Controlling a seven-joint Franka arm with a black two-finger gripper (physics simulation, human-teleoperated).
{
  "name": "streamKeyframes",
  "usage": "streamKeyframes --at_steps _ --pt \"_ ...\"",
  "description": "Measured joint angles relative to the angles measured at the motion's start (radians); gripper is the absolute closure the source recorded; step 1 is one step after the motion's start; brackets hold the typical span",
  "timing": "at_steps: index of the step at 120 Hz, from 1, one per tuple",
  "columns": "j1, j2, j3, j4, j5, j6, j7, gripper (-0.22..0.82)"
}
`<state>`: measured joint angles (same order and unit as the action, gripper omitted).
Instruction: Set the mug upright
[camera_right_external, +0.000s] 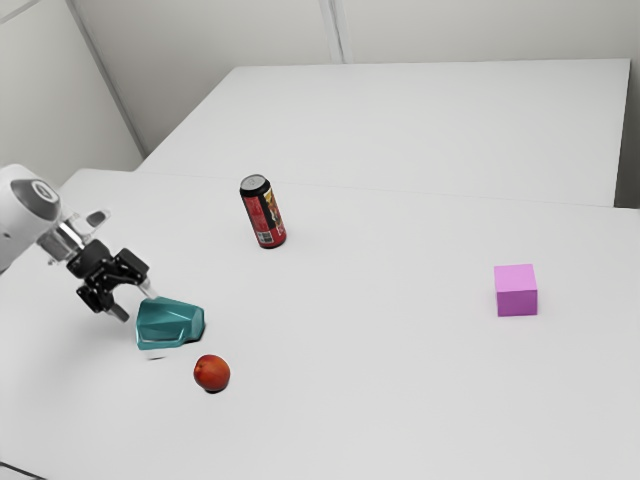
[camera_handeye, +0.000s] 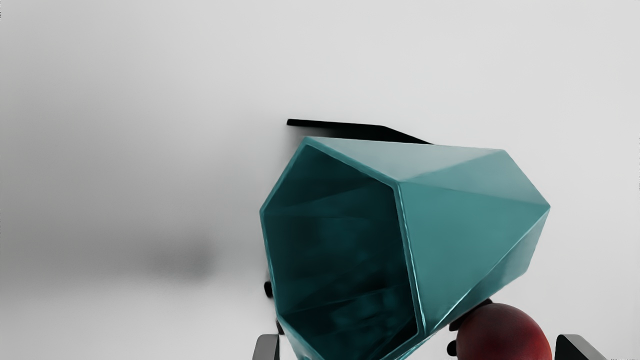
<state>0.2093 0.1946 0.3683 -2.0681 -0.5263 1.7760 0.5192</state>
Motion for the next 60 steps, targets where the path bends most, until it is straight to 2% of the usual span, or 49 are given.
streamKeyframes --at_steps 60 --pt "0.006 0.031 0.021 -0.032 -0.168 -0.025 0.084 0.00"
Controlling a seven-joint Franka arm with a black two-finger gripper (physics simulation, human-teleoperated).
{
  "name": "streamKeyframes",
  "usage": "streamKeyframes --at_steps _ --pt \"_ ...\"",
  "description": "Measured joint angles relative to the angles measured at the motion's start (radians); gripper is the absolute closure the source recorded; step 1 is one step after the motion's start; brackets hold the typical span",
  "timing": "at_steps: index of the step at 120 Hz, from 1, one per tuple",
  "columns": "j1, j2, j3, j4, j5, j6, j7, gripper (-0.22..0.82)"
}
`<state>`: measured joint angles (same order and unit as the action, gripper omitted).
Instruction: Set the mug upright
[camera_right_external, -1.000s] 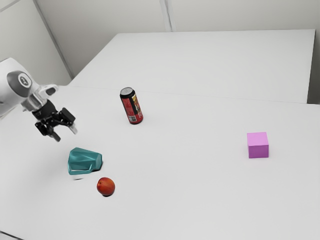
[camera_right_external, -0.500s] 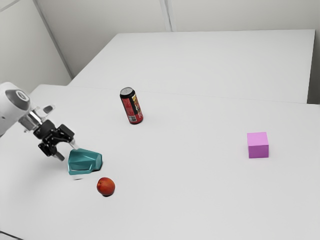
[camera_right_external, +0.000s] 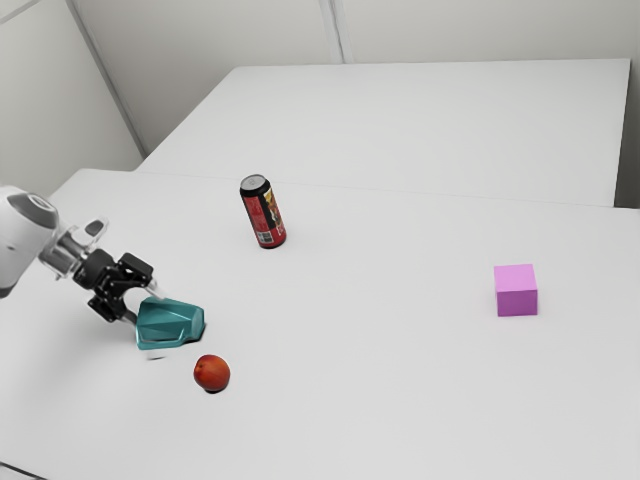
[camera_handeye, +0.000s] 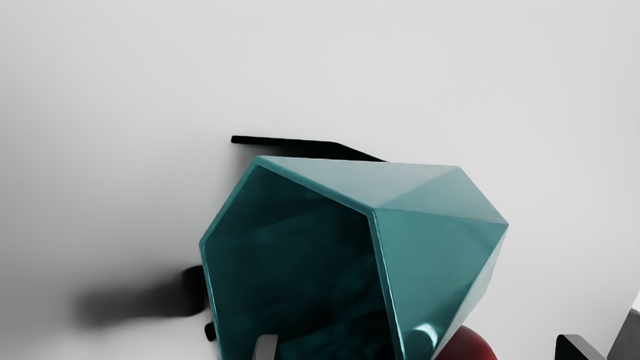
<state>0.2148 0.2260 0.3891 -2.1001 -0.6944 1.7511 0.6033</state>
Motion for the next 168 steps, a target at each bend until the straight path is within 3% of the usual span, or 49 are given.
streamKeyframes --at_steps 22,50,64,111,168 --pt "0.003 0.004 0.023 -0.018 -0.059 -0.002 0.018 0.04" --pt "0.007 0.003 0.048 -0.043 -0.089 -0.005 0.043 0.45" --pt "0.007 0.003 0.056 -0.049 -0.092 -0.004 0.054 0.58" --pt "0.001 -0.015 0.057 -0.059 -0.129 -0.022 0.096 0.74" --pt "-0.043 -0.116 0.059 -0.058 -0.115 -0.027 0.133 0.79"
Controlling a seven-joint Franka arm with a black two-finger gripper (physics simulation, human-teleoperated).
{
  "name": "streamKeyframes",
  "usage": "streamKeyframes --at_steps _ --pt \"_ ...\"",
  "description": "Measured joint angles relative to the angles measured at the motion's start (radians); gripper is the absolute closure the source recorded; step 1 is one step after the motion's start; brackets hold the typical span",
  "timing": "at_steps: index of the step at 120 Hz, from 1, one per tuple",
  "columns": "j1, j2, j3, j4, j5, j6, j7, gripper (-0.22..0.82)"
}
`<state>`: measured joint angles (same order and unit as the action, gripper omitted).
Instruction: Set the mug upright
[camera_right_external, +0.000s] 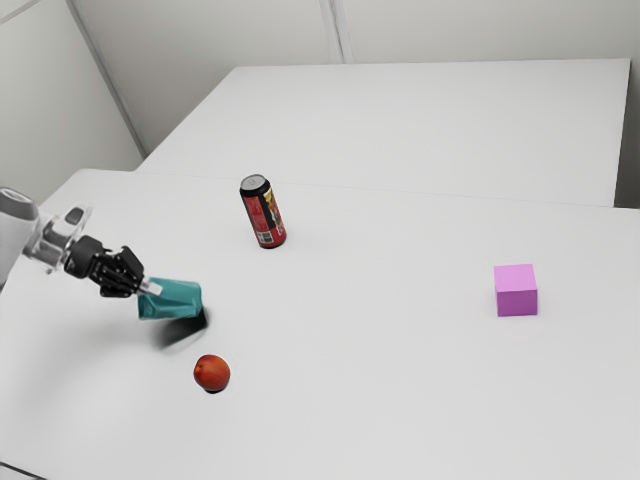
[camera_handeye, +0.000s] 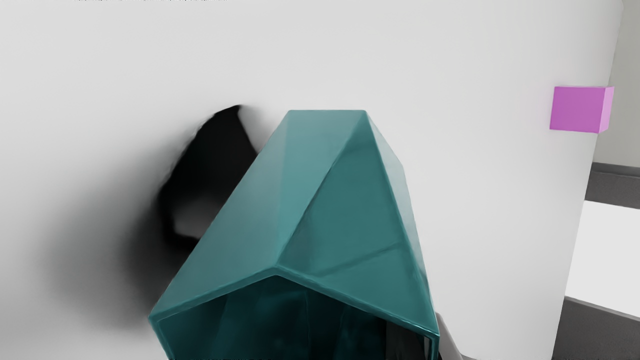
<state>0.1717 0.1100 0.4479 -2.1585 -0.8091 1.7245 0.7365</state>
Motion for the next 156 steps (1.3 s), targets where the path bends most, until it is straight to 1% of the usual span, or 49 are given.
streamKeyframes --at_steps 25,52,64,79,104,131,156 --pt "-0.019 -0.011 -0.012 0.006 0.023 0.014 0.005 0.79" --pt "-0.161 -0.032 -0.010 0.010 0.084 0.108 -0.005 0.79" --pt "-0.199 -0.041 -0.009 0.014 0.131 0.145 -0.019 0.79" --pt "-0.252 -0.063 -0.006 0.028 0.223 0.185 -0.049 0.79" --pt "-0.373 -0.083 -0.002 0.052 0.410 0.233 -0.136 0.79" --pt "-0.476 -0.079 0.001 0.090 0.558 0.240 -0.240 0.79" --pt "-0.513 -0.045 0.001 0.180 0.650 0.190 -0.315 0.79"
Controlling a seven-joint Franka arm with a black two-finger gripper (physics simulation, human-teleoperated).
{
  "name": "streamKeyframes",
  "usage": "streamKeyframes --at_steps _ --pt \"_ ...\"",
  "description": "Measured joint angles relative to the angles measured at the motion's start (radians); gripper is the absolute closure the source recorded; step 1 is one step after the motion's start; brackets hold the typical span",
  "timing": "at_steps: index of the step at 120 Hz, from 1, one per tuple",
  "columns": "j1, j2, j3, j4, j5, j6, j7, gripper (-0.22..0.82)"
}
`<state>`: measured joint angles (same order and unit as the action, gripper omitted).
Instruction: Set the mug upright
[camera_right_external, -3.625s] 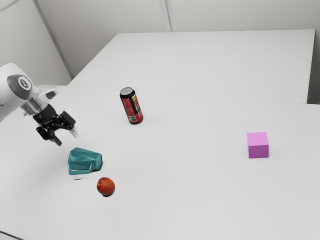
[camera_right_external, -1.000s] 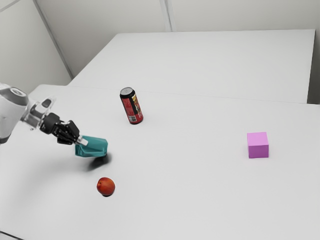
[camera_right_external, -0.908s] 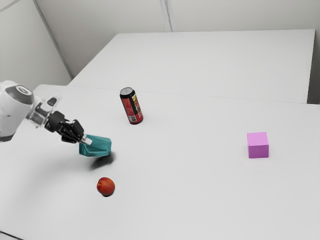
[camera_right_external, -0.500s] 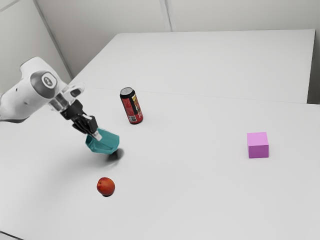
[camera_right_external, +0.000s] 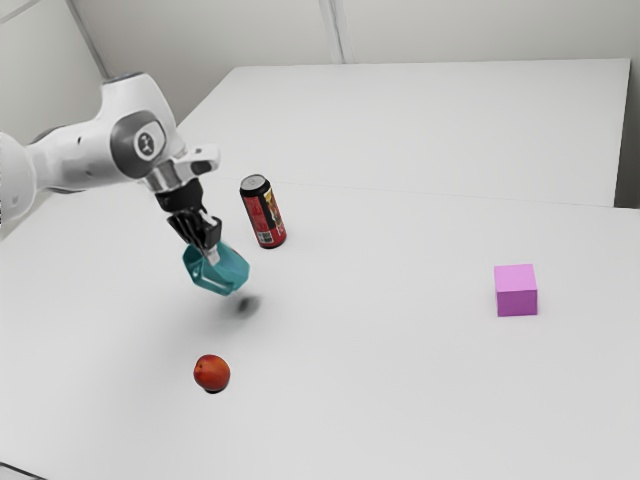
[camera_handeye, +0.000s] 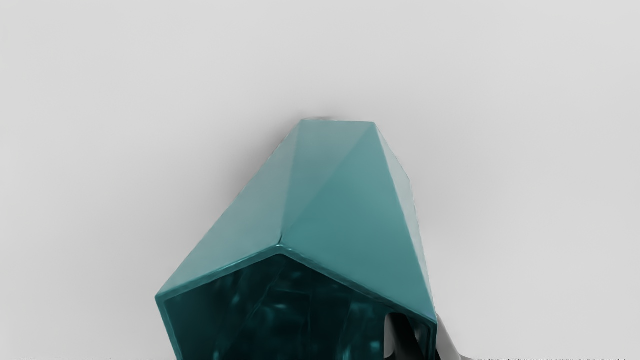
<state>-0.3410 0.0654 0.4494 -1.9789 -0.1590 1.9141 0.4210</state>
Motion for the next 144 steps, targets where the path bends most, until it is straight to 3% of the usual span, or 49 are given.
streamKeyframes --at_steps 22,55,144 --pt "-0.038 0.030 0.013 0.025 0.034 -0.051 -0.054 0.79" --pt "-0.081 0.153 0.015 0.144 0.071 -0.141 -0.108 0.79" --pt "-0.100 0.404 -0.003 0.373 0.140 -0.305 -0.154 0.79"
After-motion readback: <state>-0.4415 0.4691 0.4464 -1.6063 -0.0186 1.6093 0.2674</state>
